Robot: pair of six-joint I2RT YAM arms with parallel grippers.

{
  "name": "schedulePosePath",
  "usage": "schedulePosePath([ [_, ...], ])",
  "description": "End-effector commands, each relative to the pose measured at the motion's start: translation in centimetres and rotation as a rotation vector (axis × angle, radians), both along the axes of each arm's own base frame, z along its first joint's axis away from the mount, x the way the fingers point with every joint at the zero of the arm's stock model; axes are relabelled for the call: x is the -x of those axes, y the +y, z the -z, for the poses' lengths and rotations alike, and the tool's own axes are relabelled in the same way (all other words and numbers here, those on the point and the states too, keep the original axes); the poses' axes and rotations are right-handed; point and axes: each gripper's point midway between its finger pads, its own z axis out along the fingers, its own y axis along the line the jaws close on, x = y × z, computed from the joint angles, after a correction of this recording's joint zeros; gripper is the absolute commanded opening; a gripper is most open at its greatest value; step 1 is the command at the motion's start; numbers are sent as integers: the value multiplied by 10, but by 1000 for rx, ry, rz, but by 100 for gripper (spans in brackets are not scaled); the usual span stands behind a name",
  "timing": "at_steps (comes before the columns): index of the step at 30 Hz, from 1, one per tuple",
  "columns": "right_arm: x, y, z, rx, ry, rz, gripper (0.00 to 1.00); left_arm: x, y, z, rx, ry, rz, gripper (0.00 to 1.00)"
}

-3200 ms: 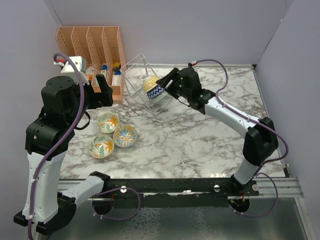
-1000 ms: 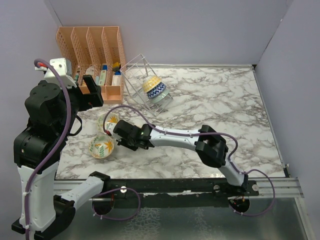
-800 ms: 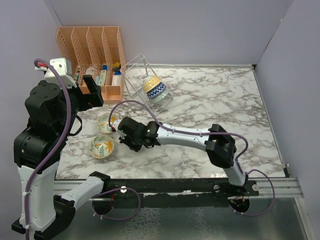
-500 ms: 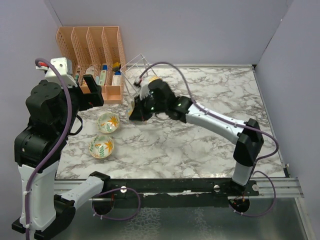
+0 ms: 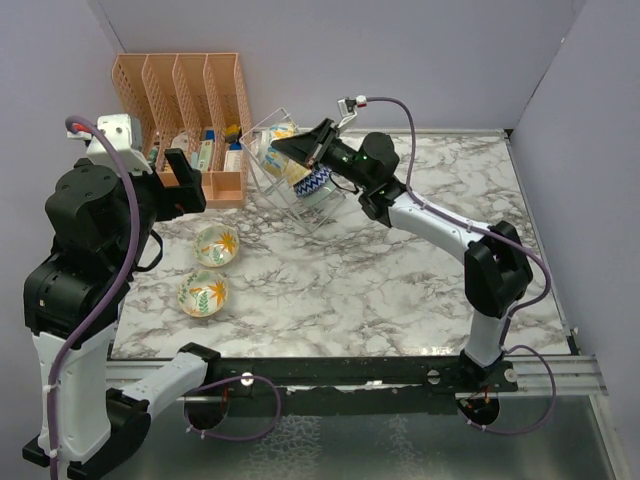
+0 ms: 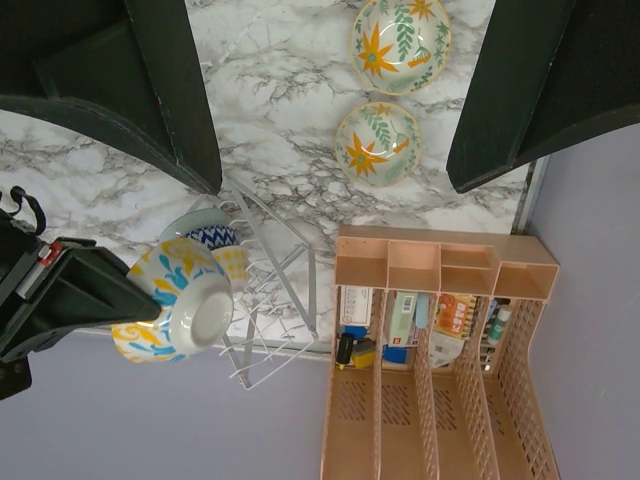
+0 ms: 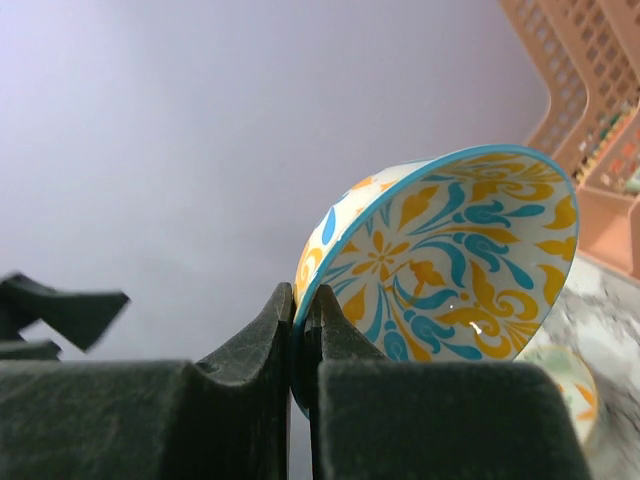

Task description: Load the bowls into the dish rack

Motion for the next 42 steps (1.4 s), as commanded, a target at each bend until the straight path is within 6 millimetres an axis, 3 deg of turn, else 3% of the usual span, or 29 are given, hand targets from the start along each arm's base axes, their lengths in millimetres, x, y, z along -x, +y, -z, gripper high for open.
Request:
schedulePosePath([
  [1,-37,-35,-56,-338,4,219,1,2,1,-5,-10,-12,1,99],
  [6,-76,-40,-29,-459,119,316,1,0,-2,-1,-8,-1,11,99],
  [14,-109,-43,-1,-535,189,410,1,-2,0,3,-31,13,3,99],
  [18,-118,-52,16,-536,230,471,1,-2,1,5,-40,18,-1,99],
  [25,-131,-51,47,-537,279,450,1,-6,-1,7,-51,23,4,99],
  [36,-137,-51,69,-489,336,484,3,-8,-2,11,-63,31,4,99],
  [42,-142,-42,93,-430,380,475,6,-6,2,9,-67,28,-7,99],
])
